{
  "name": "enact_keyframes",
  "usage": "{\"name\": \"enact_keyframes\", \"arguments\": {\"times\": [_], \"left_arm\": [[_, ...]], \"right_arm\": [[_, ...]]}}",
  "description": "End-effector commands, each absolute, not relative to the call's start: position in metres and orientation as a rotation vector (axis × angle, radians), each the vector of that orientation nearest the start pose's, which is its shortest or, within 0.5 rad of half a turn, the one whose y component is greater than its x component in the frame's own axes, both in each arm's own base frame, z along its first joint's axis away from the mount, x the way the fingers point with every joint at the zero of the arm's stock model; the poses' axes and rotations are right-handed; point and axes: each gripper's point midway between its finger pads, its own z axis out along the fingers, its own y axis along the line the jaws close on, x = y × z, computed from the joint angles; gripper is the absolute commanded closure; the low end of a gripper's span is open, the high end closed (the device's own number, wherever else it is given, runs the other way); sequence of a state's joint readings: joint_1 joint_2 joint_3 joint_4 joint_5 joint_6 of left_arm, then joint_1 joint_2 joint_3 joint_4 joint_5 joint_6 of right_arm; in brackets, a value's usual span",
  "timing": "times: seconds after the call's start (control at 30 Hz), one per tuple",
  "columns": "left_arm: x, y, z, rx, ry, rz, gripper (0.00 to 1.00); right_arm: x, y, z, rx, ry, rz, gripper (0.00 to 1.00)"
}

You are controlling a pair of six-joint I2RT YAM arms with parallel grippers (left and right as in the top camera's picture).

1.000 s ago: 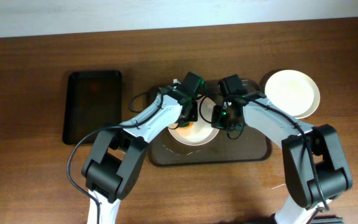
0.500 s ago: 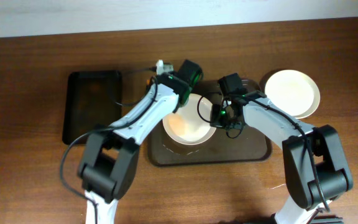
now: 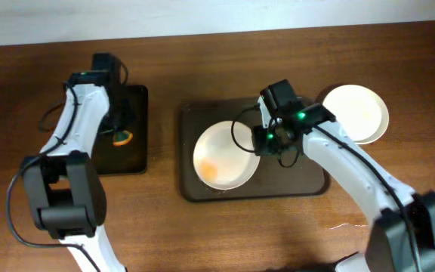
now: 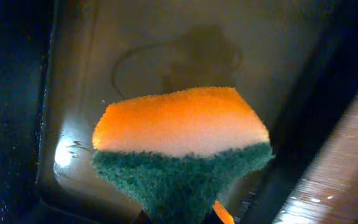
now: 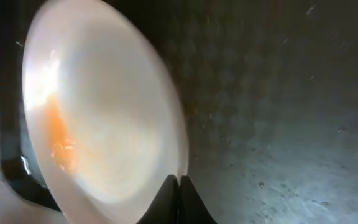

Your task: Clean dirty plates on tray and stack at the side

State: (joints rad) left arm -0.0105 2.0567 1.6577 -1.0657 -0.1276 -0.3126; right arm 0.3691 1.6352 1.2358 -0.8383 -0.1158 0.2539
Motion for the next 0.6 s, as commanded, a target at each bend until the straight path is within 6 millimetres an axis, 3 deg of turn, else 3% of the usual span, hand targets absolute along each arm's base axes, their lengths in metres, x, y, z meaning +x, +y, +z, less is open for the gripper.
{"name": "enact_keyframes", "arguments": {"times": [0.0, 0.03, 0.1, 0.17, 0.2, 0.23, 0.3, 0.4, 0.43, 0.5, 0.57], "left_arm": [[0.411, 0.014, 0.040, -0.461, 3.055, 0.052, 0.52], [0.411, 0.014, 0.037, -0.461, 3.058, 0.053, 0.51], [0.413, 0.014, 0.034, -0.461, 3.057, 0.060, 0.27], [0.414, 0.021, 0.035, -0.461, 3.044, 0.121, 0.26], [0.413, 0.023, 0.035, -0.461, 3.045, 0.140, 0.00], [0.411, 0.023, 0.035, -0.462, 3.052, 0.141, 0.00], [0.410, 0.023, 0.035, -0.462, 3.059, 0.143, 0.00], [0.410, 0.023, 0.035, -0.462, 3.058, 0.143, 0.00], [0.410, 0.023, 0.035, -0.462, 3.058, 0.143, 0.00], [0.410, 0.023, 0.035, -0.462, 3.058, 0.143, 0.00], [0.410, 0.023, 0.035, -0.462, 3.058, 0.143, 0.00]], "right_arm": [[0.345, 0.127, 0.153, -0.189, 2.700, 0.057, 0.96], [0.344, 0.120, 0.164, -0.183, 2.677, -0.020, 0.96], [0.340, 0.114, 0.183, -0.200, 2.628, -0.137, 0.96], [0.334, 0.118, 0.189, -0.238, 2.614, -0.196, 0.95], [0.332, 0.123, 0.184, -0.253, 2.636, -0.168, 0.70], [0.330, 0.128, 0.176, -0.266, 2.664, -0.132, 0.60], [0.334, 0.132, 0.157, -0.266, 2.717, -0.127, 0.44], [0.348, 0.135, 0.108, -0.210, 2.826, -0.136, 0.38], [0.352, 0.140, 0.089, -0.213, 2.861, -0.117, 0.38], [0.354, 0.144, 0.048, -0.220, 2.946, -0.112, 0.57], [0.351, 0.150, 0.023, -0.218, 3.016, -0.048, 0.57]]}}
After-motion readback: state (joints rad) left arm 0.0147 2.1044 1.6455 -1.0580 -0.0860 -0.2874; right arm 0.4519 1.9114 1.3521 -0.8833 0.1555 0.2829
